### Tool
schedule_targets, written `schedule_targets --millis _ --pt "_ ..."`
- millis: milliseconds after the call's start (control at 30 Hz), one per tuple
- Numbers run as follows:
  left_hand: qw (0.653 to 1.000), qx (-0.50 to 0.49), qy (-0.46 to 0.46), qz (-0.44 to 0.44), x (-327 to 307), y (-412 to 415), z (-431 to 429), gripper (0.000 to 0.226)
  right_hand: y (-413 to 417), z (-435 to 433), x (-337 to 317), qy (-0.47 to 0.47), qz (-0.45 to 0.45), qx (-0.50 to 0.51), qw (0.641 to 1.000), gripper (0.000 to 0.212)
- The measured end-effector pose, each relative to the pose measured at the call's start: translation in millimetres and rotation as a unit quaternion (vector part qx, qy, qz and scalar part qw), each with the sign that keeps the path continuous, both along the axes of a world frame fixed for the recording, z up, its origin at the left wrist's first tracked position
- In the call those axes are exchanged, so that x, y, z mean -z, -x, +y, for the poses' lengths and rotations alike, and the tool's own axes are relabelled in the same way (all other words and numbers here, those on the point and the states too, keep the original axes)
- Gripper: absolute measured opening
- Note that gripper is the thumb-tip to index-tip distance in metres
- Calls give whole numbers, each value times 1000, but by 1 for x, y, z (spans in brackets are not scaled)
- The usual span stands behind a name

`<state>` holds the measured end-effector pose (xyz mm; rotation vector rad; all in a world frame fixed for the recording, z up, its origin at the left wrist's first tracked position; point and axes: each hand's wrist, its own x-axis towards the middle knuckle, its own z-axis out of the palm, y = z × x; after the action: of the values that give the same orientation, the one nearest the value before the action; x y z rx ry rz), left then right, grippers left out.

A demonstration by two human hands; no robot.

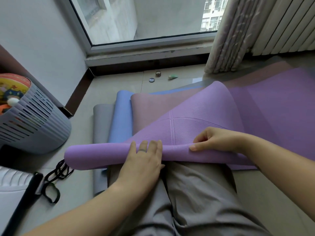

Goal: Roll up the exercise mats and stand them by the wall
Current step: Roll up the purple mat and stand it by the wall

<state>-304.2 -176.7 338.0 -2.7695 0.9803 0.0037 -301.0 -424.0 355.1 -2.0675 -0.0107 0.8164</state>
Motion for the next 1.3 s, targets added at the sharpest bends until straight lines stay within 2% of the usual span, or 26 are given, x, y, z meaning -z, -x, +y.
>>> schedule_targets --millis 100,167,200,267,300,333,433,500,600,733,800,833,867,900,967,1067,1133,1200,1300 --pt "1000 13 -10 27 -5 -4 -1 55 5 1 4 -21 -27 26 999 26" --pt "999 34 -10 27 -10 -6 -1 39 12 3 9 11 -122 54 991 28" --pt "998 47 -4 33 -9 -9 1 36 18 6 11 53 -228 69 970 27" --pt "996 63 15 59 -14 -16 2 37 34 15 12 128 -441 51 887 19" --pt "995 70 16 74 -17 -20 1 36 43 20 13 153 -499 28 852 16" --pt "993 72 14 94 -18 -25 1 35 49 22 12 178 -522 7 834 17" --pt "980 67 3 185 -20 -45 1 35 57 25 4 278 -501 -36 819 25" --pt "962 65 15 266 -21 -62 1 36 57 31 -4 347 -433 -69 829 37" --pt "928 61 32 366 -24 -80 0 35 50 43 -14 399 -348 -83 844 28" --pt "911 33 65 405 -28 -87 3 39 30 48 -16 435 -288 -96 848 19" --pt "926 41 98 362 -20 -78 6 38 25 45 -17 424 -273 -102 858 19" --pt "950 56 119 283 -12 -69 9 34 24 43 -18 414 -271 -106 862 19" --pt "975 83 130 158 -2 -57 12 36 23 41 -19 403 -274 -107 867 19" --pt "987 95 114 60 8 -44 15 48 22 40 -20 390 -275 -105 872 18" --pt "989 96 97 -53 22 -24 17 68 20 38 -22 365 -278 -96 883 18" --pt "987 76 104 -96 25 -28 13 71 17 35 -26 348 -271 -91 893 18" --pt "990 60 89 -93 22 -39 8 73 17 35 -26 350 -277 -92 890 18" --pt "994 62 67 -60 18 -43 6 68 21 40 -21 376 -298 -107 871 21" --pt "994 78 62 -43 2 -48 9 63 33 47 -3 420 -341 -135 830 39"
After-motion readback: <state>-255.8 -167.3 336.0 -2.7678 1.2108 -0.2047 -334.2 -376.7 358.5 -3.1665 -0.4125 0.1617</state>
